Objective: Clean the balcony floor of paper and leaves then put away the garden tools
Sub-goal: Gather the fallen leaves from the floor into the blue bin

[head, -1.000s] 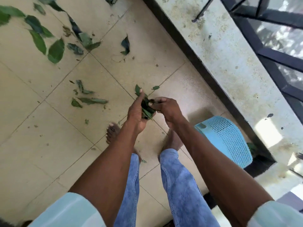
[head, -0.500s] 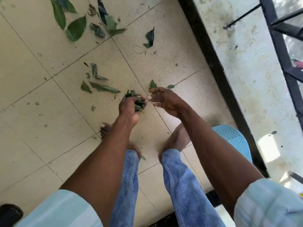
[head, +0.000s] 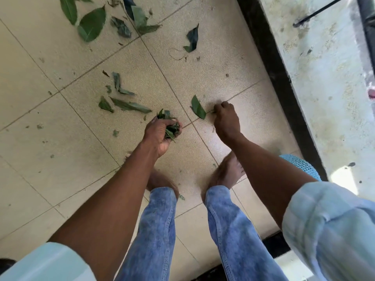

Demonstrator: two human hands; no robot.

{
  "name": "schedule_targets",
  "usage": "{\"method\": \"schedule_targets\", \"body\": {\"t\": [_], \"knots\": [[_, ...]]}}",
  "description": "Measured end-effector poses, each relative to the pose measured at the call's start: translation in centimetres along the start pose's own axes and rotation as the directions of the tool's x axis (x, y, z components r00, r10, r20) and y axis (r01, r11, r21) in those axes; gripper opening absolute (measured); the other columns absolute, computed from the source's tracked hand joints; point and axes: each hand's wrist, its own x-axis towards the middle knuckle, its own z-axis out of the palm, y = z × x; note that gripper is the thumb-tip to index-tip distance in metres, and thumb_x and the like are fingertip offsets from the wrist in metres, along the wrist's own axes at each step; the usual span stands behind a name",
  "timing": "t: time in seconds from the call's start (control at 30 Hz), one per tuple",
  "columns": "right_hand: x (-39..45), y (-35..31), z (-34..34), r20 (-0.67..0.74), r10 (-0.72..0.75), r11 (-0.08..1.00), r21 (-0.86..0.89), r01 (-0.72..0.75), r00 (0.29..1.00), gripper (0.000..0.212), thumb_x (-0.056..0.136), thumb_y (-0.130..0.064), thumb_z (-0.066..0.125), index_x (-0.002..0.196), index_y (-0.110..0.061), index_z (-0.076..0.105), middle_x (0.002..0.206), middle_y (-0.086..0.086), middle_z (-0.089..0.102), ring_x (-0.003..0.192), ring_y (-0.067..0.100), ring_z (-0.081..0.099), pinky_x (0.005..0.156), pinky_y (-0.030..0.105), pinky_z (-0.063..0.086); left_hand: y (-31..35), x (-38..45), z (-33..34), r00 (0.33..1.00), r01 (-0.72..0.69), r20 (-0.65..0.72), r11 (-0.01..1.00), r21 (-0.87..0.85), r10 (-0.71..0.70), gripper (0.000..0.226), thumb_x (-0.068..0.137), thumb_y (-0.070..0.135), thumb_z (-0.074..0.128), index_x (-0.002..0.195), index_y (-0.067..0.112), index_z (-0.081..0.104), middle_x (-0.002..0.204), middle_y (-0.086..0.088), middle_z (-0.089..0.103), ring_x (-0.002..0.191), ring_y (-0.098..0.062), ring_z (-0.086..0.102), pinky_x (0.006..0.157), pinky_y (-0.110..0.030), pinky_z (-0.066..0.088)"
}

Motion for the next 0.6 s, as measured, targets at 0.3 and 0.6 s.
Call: {"method": "schedule_targets", "body": {"t": [0.3,0.6], "knots": [[-0.5,-7.1,1.2,0.044,-0.009,0.992,0.122,0.004,0.999,0.017,0.083,-0.003,0.058,0.095,-0.009,0.069,0.14,0.012,0.034,0.125,0.033,0.034,0.096,0.045,0.04,0.3,-0.8,-0.8,0.998,0.011,-0.068,1.0,-0.013,-0.012,0.028,0.085,-0.009,0.054,0.113,-0.002,0.055,0.095,-0.023,0.062,0.073,-0.025,0.064,0.053,-0.025,0.054],[-1.0,-7.9,2.0,0.106,0.067,0.968,0.236,-0.09,0.992,0.026,0.088,0.001,0.045,0.106,-0.007,0.063,0.102,0.012,0.062,0.091,0.026,0.058,0.073,0.039,0.051,0.2,-1.3,-4.2,0.995,-0.027,-0.094,0.996,-0.085,0.019,0.025,0.086,-0.014,0.049,0.098,0.006,0.058,0.079,-0.016,0.062,0.062,-0.021,0.065,0.059,-0.028,0.056]]}}
